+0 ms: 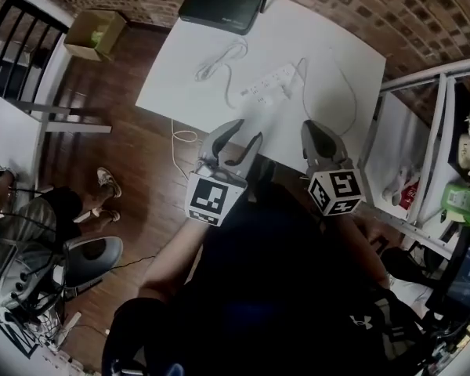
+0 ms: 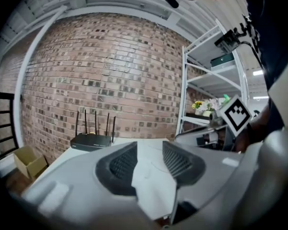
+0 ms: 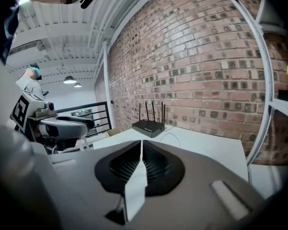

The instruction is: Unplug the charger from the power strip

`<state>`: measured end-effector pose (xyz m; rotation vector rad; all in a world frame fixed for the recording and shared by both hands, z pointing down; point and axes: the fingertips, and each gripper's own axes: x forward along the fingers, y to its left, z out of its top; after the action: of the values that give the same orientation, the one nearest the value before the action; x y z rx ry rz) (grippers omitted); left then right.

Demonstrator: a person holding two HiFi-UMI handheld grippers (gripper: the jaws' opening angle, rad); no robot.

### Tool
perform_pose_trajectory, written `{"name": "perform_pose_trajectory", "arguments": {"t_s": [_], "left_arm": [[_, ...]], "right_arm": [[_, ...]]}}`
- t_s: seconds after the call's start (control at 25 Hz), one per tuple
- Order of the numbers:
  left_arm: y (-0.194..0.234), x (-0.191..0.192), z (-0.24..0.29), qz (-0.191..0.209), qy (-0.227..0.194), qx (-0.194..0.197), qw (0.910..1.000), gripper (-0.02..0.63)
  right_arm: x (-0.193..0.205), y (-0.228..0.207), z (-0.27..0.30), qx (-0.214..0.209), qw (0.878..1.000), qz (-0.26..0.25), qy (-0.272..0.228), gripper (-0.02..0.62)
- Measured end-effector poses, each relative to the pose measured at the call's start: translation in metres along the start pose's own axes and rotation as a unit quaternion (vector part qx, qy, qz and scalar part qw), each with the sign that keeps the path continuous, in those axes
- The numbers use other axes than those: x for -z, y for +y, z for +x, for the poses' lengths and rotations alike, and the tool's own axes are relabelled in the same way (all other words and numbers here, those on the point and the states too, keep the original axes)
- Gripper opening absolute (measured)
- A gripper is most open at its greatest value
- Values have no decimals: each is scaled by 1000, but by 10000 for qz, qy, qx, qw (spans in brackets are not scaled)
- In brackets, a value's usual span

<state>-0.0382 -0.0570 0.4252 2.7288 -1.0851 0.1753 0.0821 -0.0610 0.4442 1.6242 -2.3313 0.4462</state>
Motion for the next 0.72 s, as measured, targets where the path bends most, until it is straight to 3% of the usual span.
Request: {"name": "perform_pose_trajectory", "arguments": {"t_s": [0.24,0.4,0.72], "left_arm": [[12,37,21,-74,532,-106,9985,153],[20,61,36,-34,854,-185,9962,153],[29,94,76,152,1303,-95,9913,153]], "right_arm": [[22,-11,27,-240,9991,49,346,36],[46,-16,45,-421,9966,34,712,87],[84,-32,86,-415,9910,-36,1275,138]]}}
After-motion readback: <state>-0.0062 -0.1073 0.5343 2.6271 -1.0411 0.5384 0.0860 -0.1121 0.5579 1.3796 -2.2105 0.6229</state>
